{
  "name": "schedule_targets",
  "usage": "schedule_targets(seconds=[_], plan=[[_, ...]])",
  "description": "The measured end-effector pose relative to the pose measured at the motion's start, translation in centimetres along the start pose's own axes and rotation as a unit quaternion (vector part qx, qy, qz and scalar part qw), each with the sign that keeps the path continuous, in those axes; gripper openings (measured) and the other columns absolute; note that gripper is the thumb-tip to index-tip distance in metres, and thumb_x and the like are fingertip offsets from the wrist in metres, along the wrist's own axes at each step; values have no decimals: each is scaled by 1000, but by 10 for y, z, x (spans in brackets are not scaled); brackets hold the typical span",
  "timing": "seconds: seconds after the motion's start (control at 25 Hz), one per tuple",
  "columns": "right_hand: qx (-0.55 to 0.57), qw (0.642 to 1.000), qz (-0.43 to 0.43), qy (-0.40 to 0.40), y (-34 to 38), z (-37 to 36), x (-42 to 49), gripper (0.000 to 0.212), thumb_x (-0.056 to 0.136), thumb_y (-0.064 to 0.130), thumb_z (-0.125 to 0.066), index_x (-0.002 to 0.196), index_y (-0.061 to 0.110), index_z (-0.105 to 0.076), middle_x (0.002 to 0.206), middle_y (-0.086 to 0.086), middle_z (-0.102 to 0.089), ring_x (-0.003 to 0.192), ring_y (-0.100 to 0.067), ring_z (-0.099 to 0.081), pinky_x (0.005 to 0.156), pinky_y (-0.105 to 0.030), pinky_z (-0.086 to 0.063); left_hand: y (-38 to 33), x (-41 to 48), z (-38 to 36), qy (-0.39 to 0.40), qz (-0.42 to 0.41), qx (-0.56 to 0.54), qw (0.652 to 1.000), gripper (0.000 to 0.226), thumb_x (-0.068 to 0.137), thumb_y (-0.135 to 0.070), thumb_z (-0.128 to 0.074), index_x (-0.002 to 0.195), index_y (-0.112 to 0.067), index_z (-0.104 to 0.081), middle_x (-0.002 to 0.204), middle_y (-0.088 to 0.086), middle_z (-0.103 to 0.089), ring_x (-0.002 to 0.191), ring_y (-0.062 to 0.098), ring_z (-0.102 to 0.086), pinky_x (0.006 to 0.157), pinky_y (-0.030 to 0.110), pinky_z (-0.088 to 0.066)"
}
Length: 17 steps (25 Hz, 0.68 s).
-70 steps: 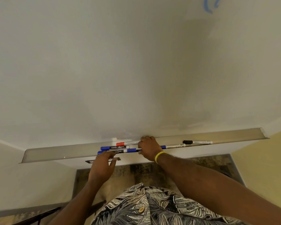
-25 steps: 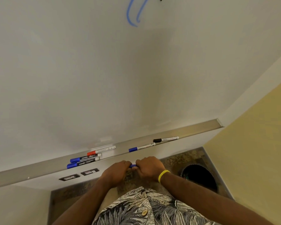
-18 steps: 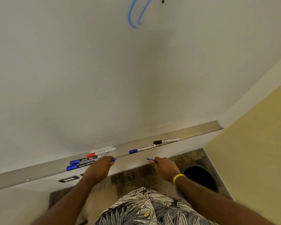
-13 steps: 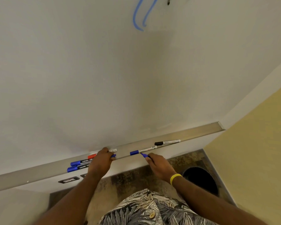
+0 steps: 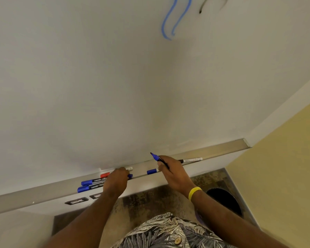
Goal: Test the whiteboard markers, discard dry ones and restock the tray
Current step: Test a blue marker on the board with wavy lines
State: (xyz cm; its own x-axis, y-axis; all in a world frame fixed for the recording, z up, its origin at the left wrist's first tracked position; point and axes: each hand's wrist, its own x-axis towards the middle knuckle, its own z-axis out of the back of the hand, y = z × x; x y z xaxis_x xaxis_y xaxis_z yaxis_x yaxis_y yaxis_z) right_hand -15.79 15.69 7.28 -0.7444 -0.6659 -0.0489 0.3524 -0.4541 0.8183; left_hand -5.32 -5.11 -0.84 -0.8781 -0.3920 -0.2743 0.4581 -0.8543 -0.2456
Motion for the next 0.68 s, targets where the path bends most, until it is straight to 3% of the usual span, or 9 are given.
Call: schedule_targets(seconds=[0.16, 0.28, 0.36, 0.48, 0.6, 0.68], plan=[[50, 997, 37, -44, 28, 12, 4, 18, 101, 21, -49, 95, 11, -62, 79, -7, -61, 70, -18, -54, 65, -29, -45, -2, -11, 20, -51, -38, -26, 998, 15, 97, -19, -49, 100, -19, -63, 105, 2, -65, 90, 16, -61, 76, 25, -47], [95, 988, 79, -94, 55, 24, 9, 22, 97, 33, -47, 97, 17, -63, 77, 4, -60, 66, -9, -52, 64, -23, -45, 1, -23, 55, -194, -98, -57, 974, 24, 96, -28, -52, 107, -16, -70, 108, 3, -69, 96, 21, -64, 82, 32, -52], [113, 980, 105, -123, 74, 32, 13, 23, 96, 37, -47, 111, 24, -59, 81, 5, -63, 66, -9, -54, 64, -23, -46, -1, -32, 86, -333, -154, -41, 929, 30, 93, -31, -52, 104, -12, -73, 102, 6, -71, 94, 24, -66, 80, 34, -53], [146, 961, 169, -161, 108, 46, 18, 23, 99, 27, -51, 122, 30, -48, 83, 6, -67, 60, -20, -55, 61, -34, -49, -16, -41, 143, -484, -225, -20, 845, 20, 89, -19, -63, 103, -9, -72, 103, 10, -68, 96, 27, -63, 83, 39, -45], [164, 934, 252, -194, 143, 61, 25, 16, 100, 20, -48, 111, 28, -54, 83, 2, -66, 56, -22, -52, 56, -42, -50, -28, -49, 201, -573, -222, 7, 789, 24, 87, -18, -65, 108, -8, -70, 119, 14, -64, 111, 31, -59, 93, 45, -40], [173, 914, 305, -206, 164, 73, 30, 24, 99, 10, -45, 110, 26, -60, 85, -5, -65, 60, -18, -54, 56, -40, -50, -32, -50, 236, -607, -221, 28, 762, 29, 88, -19, -64, 114, -7, -69, 131, 18, -58, 124, 34, -52, 101, 49, -37]])
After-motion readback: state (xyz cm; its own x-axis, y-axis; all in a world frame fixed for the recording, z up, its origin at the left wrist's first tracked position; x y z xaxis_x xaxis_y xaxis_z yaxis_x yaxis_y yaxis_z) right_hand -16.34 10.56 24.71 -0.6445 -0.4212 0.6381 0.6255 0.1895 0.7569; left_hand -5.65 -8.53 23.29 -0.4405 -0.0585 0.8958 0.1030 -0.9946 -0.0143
